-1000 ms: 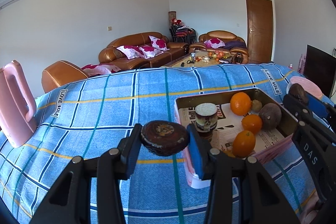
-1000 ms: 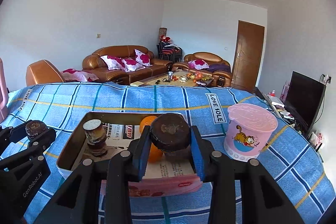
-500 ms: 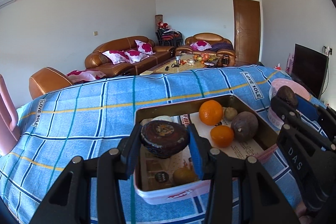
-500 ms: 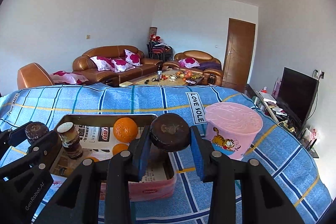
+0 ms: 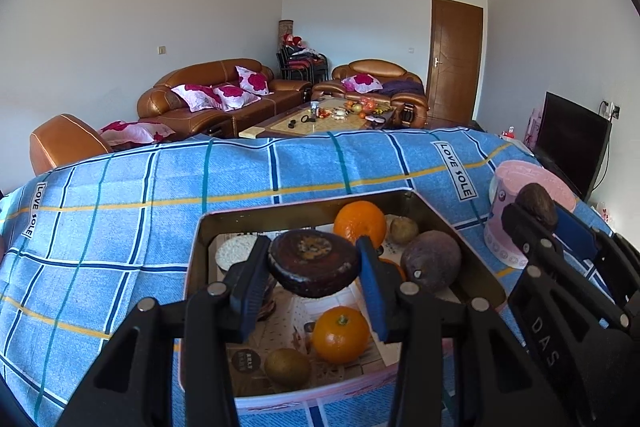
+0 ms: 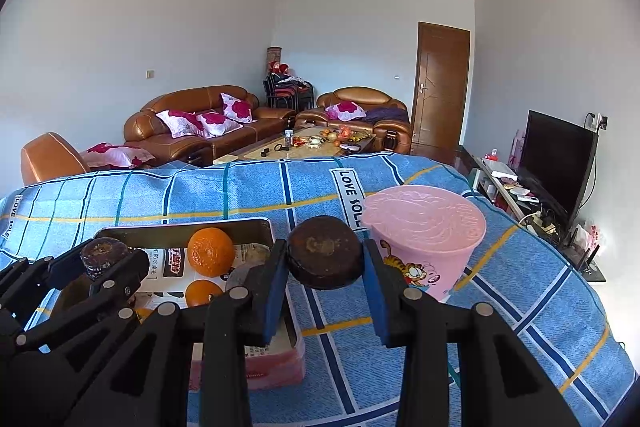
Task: Organize fruits
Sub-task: 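Lower the cake into the tin and open the right tool while the left tool releases its cake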
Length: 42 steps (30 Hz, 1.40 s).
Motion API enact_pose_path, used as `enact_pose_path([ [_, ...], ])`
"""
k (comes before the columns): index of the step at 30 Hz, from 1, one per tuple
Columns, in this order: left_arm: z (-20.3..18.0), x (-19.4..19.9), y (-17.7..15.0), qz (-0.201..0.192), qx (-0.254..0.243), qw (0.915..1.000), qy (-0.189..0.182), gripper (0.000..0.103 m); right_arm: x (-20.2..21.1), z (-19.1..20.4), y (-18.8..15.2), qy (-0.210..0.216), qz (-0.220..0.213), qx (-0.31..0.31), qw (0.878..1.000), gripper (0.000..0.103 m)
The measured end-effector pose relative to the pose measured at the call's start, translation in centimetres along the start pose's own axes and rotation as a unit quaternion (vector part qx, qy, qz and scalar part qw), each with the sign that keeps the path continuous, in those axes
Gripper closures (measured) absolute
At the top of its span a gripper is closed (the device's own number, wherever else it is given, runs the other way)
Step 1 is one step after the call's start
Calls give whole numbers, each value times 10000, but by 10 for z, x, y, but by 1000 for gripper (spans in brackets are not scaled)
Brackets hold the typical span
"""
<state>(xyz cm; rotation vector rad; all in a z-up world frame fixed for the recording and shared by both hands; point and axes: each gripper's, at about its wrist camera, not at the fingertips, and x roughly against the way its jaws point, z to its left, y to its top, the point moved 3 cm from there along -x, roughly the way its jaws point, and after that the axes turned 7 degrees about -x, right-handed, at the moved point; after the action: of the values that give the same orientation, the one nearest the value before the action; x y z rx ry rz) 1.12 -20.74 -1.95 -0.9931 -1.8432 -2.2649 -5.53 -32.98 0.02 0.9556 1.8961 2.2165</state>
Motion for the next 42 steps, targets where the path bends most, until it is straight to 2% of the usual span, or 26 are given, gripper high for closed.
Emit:
enact_pose_path([
  [5, 5, -4, -1, 82, 67, 9999, -66, 58, -1, 3, 1, -112, 2, 63, 9999, 64],
  [10, 9, -6, 2, 34, 4, 10000, 79, 58, -17, 11, 1, -114, 259, 180, 9994, 64],
  [13, 17, -11, 4, 69, 71, 9999, 122, 58, -24, 18, 4, -151, 205, 296, 9992, 64],
  [21, 25, -20, 8, 97, 131, 9998, 59, 58, -48, 39, 14, 82, 226, 252, 9994, 64],
  [27, 24, -24, 9, 94, 119, 9999, -61, 58, -59, 41, 12, 631, 555, 121, 9964, 64],
  [32, 26, -22, 9, 87, 123, 9999, 0, 57, -76, 37, 5, 1569, 1136, -269, 9807, 64],
  [34, 27, -22, 9, 89, 113, 9999, 9, 57, -79, 38, 2, 1781, 1285, -374, 9749, 64],
  [37, 32, -21, 8, 118, 204, 9997, 105, 48, -79, 40, 0, 1905, 1338, -409, 9717, 64],
  [39, 39, -20, 6, 136, 366, 9991, 186, 31, -79, 41, -1, 1930, 1346, -414, 9711, 64],
  [42, 48, -15, 4, 33, 580, 9982, 136, 16, -79, 38, 0, 2081, 1401, -530, 9666, 63],
])
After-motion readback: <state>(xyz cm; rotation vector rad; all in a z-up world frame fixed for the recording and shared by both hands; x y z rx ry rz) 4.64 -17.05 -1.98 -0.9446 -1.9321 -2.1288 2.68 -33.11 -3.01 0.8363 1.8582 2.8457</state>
